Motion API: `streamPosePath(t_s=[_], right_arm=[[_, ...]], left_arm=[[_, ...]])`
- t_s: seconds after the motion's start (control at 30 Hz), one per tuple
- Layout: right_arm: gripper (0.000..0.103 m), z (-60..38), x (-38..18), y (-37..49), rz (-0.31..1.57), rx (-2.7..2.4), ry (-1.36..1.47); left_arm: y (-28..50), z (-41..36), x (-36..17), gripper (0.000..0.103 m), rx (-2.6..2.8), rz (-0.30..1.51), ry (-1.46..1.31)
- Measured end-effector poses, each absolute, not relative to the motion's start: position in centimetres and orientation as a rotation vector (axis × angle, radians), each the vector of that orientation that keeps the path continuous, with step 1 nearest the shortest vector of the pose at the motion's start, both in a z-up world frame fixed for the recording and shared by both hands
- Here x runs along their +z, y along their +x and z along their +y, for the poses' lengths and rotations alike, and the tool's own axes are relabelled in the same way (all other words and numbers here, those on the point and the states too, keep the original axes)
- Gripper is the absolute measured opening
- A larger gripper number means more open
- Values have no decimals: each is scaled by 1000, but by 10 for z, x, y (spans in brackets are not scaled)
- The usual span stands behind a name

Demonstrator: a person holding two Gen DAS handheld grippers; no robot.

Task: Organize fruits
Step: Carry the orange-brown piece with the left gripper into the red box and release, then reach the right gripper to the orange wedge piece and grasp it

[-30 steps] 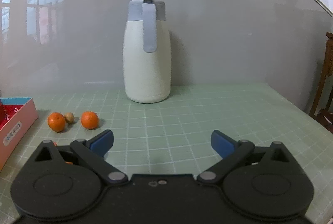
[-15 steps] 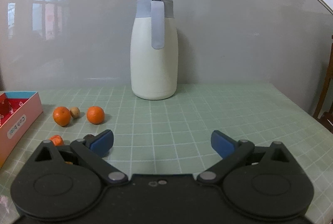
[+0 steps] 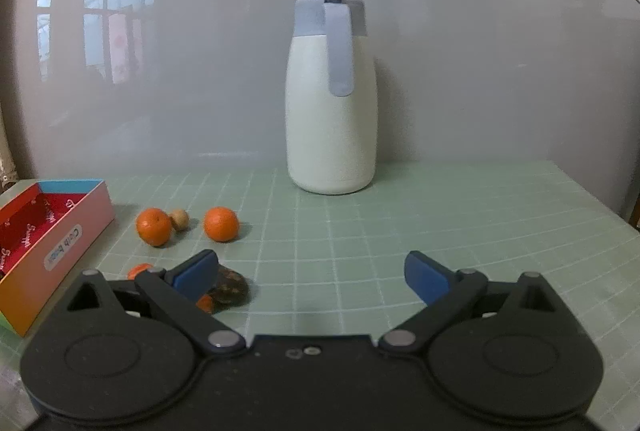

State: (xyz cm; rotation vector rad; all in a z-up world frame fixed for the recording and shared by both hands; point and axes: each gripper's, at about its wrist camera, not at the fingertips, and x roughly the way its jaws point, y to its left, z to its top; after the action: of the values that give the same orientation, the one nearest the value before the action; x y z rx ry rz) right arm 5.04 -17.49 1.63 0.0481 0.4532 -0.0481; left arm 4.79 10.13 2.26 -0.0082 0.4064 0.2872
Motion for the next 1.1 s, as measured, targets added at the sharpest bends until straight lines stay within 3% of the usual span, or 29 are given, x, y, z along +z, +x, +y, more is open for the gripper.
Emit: streamPosePath(t_s=[0.4,0.5,0.77,1.1], right_arm=[[96,-147,6,69,490,-8,58],[83,-139,2,76,506,0,48],[78,-120,-3,76,532,50,39],[62,-114,-20,88,619,31,77]], left_arm=[[46,120,18,103,311,412,-31],[46,123,15,103,314,418,-30],[43,138,13,103,329,423,-38],[42,143,12,103,325,422,-48]])
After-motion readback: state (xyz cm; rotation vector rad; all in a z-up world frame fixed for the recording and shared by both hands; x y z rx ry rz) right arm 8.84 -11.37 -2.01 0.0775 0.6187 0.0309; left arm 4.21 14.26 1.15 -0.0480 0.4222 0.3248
